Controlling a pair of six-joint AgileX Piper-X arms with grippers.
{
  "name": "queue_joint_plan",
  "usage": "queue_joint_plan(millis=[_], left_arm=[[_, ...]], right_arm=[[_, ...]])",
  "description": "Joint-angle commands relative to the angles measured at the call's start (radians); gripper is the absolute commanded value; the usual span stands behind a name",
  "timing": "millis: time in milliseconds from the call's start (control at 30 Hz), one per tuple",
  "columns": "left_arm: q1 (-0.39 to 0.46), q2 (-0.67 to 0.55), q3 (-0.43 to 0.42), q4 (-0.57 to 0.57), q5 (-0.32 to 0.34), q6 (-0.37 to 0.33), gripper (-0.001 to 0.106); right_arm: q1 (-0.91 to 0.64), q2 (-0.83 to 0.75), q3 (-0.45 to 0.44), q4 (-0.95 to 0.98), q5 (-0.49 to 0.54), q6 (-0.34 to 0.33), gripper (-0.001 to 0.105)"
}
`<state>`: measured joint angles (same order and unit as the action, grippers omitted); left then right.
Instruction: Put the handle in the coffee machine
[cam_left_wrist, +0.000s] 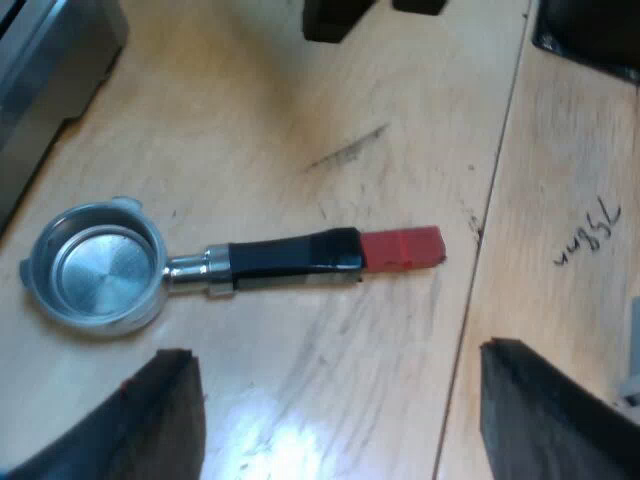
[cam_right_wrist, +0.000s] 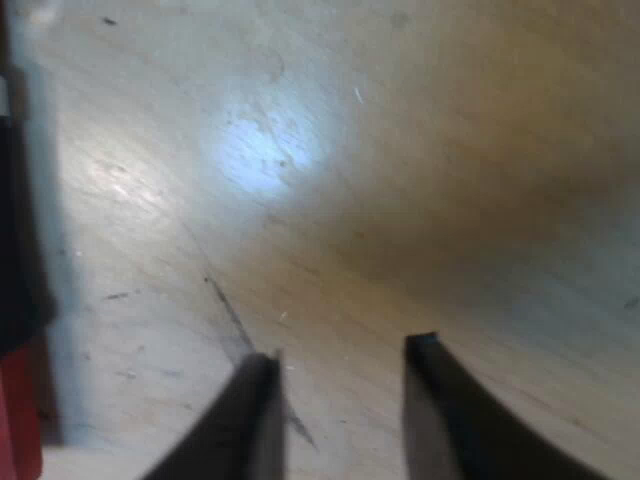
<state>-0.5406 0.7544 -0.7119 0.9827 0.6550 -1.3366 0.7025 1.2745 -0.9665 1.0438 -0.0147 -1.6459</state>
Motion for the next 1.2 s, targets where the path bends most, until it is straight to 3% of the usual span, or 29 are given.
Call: queue_joint_plan(millis=[33,167,267,433,633,800,1033,1200], left_arm=[[-0.039,-0.003,-0.007,-0.008,-0.007,0.018,0.062],[-0.053,-0.003,-0.007,-0.008,-0.007,0.018,0.062],[-0.069,-0.003,-0.007,-0.008,-0.009,0.018,0.062],[-0.069,-0.003,0.023,-0.016,-0.016,0.04,0.062],[-0.069,-0.003,0.06,-0.016,-0.016,0.037,0.062],[-0.069,-0.003,0.061,-0.016,-0.016,0.037,0.062],[-0.069,-0.003,0.061,-0.003,-0.034,0.037,0.062],[-0.064,-0.003,0.061,0.063,-0.042,0.037,0.062]], right_arm=[[0.002,0.03,0.0,0.006,-0.016,0.012,0.001],[0.002,0.054,0.0,0.002,-0.017,0.012,0.0],[0.02,0.069,0.0,-0.019,-0.011,0.048,0.0],[0.113,0.103,0.0,-0.095,-0.001,0.059,0.0],[0.221,0.168,0.0,-0.116,0.04,0.171,0.0],[0.276,0.227,0.0,-0.14,0.038,0.173,0.0],[0.35,0.285,0.0,-0.162,0.033,0.234,0.0],[0.387,0.286,0.0,-0.229,0.033,0.237,0.0]])
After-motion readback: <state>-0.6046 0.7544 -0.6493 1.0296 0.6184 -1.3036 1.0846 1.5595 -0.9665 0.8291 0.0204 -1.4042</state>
